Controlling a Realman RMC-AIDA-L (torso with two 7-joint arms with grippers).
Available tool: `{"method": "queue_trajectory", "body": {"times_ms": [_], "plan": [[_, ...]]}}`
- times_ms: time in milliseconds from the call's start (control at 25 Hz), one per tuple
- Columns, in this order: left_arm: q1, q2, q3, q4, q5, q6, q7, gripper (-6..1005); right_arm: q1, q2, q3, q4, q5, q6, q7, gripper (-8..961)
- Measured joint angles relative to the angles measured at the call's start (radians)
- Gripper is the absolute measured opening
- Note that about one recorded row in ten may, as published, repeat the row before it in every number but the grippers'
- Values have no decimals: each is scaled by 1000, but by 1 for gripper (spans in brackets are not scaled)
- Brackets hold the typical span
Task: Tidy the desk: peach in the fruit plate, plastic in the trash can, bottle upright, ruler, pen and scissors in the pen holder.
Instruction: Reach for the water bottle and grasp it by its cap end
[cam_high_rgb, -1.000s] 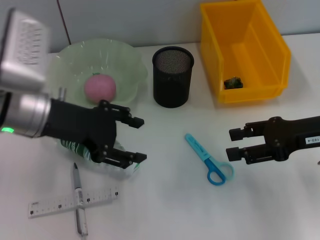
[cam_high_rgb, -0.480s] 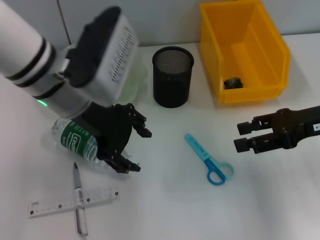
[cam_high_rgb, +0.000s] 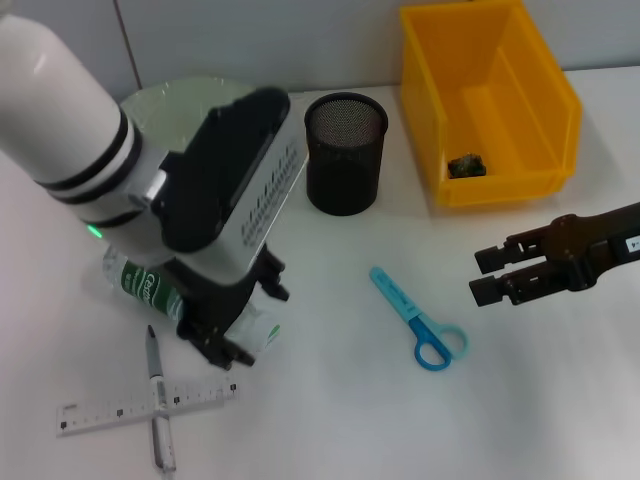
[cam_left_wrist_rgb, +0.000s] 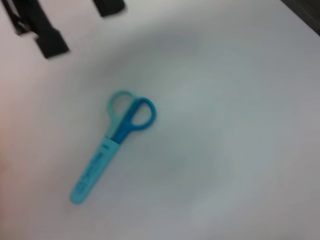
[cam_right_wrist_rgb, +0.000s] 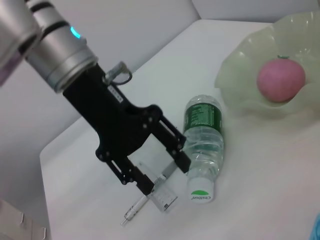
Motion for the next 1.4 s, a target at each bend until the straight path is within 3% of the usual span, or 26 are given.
{"method": "queue_trajectory", "body": {"times_ms": [200, 440, 1400], "plan": [[5, 5, 56, -11, 29, -16, 17, 717, 23, -2, 11, 12, -6, 4, 28, 733], [1, 5, 57, -30, 53, -59, 61, 713, 37, 7, 11, 32, -6, 25, 36, 733], [-66, -5, 132, -185, 41, -192, 106, 698, 43, 1, 11, 43, -7, 50, 44, 733]]}}
